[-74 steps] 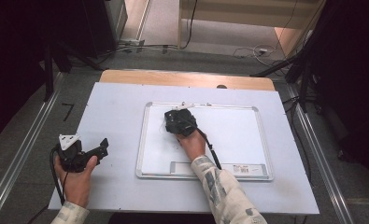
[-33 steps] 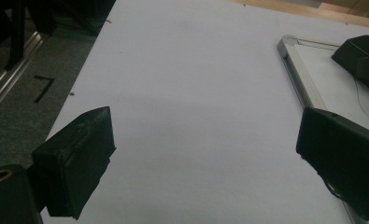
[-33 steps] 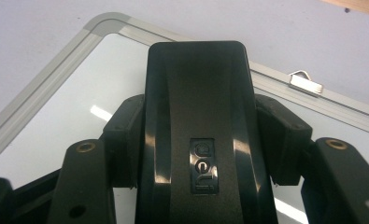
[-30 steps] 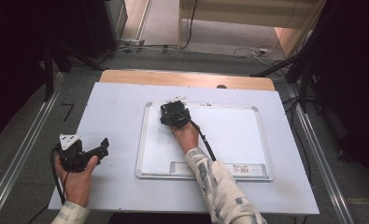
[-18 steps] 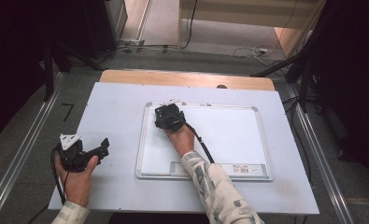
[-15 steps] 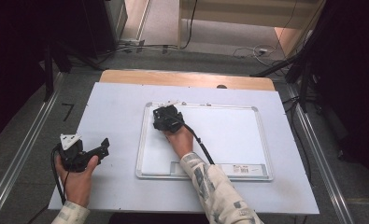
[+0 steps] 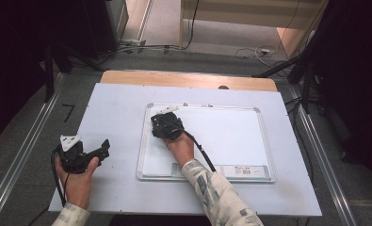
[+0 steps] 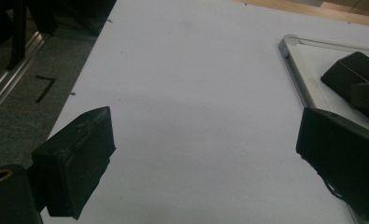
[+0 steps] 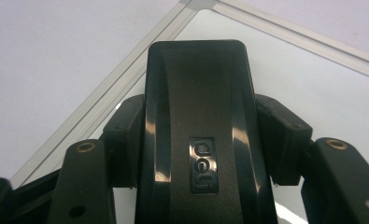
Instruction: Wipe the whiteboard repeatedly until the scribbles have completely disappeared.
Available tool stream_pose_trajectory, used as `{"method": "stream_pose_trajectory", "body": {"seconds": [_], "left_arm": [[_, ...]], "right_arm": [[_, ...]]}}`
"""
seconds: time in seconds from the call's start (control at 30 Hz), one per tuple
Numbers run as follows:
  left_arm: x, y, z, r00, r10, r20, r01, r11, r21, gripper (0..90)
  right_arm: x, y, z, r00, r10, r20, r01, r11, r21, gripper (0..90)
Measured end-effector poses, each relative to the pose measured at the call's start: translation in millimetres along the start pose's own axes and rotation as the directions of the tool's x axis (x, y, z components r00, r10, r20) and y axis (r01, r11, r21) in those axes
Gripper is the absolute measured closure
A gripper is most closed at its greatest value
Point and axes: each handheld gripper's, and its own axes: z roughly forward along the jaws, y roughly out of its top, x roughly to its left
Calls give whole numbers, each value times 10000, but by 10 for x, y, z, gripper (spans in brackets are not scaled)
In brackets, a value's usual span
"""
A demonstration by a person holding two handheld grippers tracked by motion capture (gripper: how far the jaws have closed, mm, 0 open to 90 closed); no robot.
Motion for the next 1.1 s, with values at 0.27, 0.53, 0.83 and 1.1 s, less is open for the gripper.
{"method": "stream_pose_trajectory", "body": {"seconds": [0.27, 0.53, 0.83, 1.1], "left_arm": [[-10, -8, -6, 10000, 23, -21, -23, 10000, 3, 48], [-1, -9, -9, 10000, 26, -18, -26, 10000, -10, 48], [2, -9, -7, 10000, 26, -14, -26, 10000, 1, 48], [6, -11, -2, 10000, 32, -13, -32, 10000, 34, 48]], "right_arm": [[-32, -60, -57, 9999, -104, -127, 105, 9999, 23, 376], [-162, -57, -58, 9999, 90, 65, -90, 10000, 24, 376], [-422, -46, -52, 9975, 506, 483, -507, 9987, 1, 376], [-631, -96, -100, 9937, 804, 776, -804, 9968, -37, 376]]}}
